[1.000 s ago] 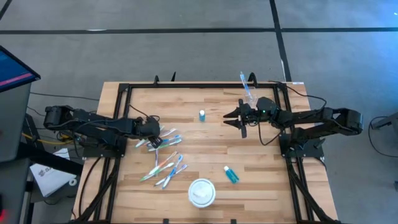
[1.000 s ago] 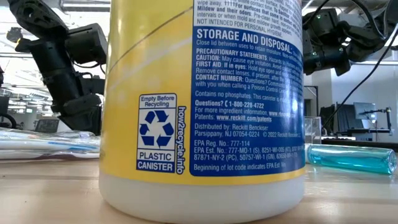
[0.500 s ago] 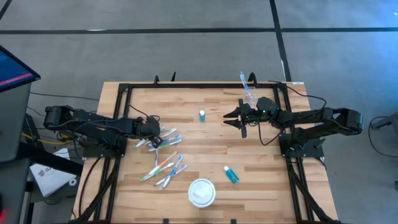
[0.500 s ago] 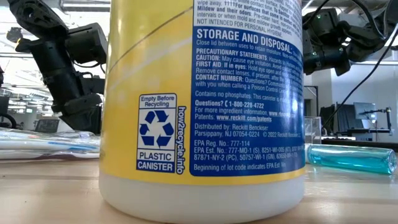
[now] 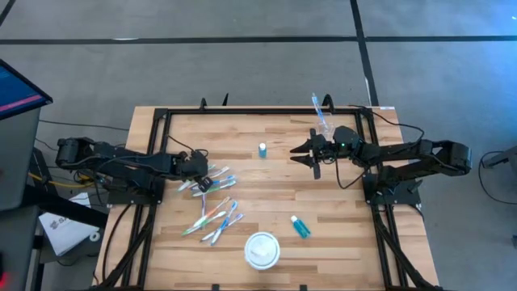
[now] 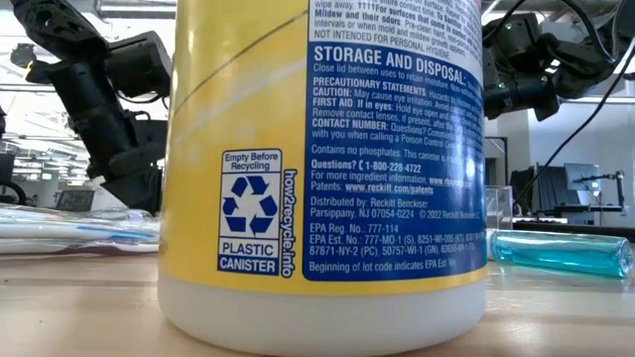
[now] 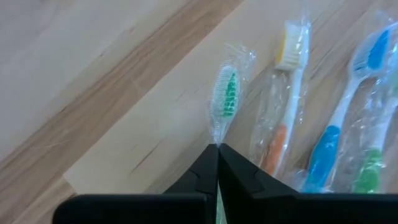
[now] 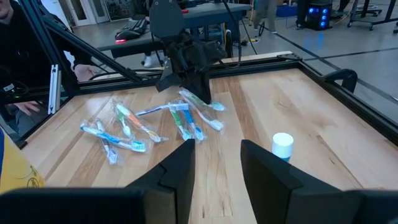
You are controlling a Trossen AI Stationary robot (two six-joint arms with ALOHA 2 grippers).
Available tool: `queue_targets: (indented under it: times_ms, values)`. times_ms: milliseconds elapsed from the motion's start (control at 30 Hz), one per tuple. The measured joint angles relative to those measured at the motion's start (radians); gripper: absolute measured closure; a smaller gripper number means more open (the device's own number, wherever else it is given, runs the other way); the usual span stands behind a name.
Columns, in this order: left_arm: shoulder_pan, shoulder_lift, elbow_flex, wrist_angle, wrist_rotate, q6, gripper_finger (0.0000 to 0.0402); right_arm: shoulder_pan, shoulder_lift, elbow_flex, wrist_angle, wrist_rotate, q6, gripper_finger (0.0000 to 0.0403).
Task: Pick & Place toothbrushing station
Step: Put the green toothbrush into the transparent organizer
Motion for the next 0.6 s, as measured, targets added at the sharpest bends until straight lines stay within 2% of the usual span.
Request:
queue_targets:
  times_ms: [267, 600]
  values:
    - [0.0, -0.079, 0.0, 0.023, -0.001, 0.004, 0.0401, 0.0, 0.0, 0.0, 0.0, 0.0, 0.0, 0.0283]
    - [-0.029, -0.185, 0.0, 0.202, -0.005, 0.071, 0.0401, 0.0, 0.0, 0.0, 0.0, 0.0, 0.0, 0.0283]
